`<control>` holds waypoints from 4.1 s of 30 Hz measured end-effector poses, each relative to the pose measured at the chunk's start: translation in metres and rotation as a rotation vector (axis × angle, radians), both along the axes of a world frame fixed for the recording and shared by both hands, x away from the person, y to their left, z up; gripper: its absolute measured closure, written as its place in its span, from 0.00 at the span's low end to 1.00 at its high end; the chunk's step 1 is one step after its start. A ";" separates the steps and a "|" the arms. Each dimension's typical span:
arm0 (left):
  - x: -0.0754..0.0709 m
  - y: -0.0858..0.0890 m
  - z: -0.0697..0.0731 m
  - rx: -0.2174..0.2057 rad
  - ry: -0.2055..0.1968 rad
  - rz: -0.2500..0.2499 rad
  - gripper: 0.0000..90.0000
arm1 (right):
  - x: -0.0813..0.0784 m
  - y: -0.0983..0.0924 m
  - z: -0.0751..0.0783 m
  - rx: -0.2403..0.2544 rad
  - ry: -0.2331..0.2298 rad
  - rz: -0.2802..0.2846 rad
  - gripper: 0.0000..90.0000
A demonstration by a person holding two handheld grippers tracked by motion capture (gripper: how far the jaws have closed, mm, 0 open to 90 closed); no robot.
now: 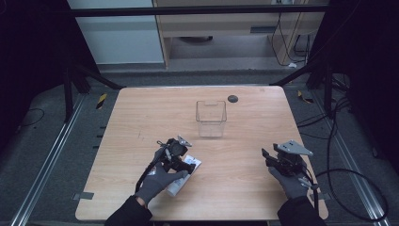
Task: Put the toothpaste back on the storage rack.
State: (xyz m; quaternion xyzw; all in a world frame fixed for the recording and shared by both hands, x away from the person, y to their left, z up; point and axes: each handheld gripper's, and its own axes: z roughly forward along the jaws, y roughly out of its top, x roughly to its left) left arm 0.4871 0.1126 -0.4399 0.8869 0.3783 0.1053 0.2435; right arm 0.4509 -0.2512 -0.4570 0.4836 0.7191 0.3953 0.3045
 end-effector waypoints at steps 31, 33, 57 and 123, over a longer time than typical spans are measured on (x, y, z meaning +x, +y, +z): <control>0.012 -0.006 -0.029 0.073 0.132 0.012 0.30 | 0.002 0.002 -0.002 -0.005 0.025 0.014 0.53; 0.012 -0.006 -0.030 0.072 0.139 0.011 0.30 | 0.002 0.002 -0.002 -0.005 0.026 0.015 0.53; 0.008 -0.006 -0.025 0.071 0.159 0.023 0.60 | 0.002 0.001 -0.002 -0.007 0.033 0.014 0.53; 0.047 0.037 0.095 -0.428 -0.486 0.183 0.81 | 0.002 0.002 -0.005 -0.002 0.023 -0.007 0.52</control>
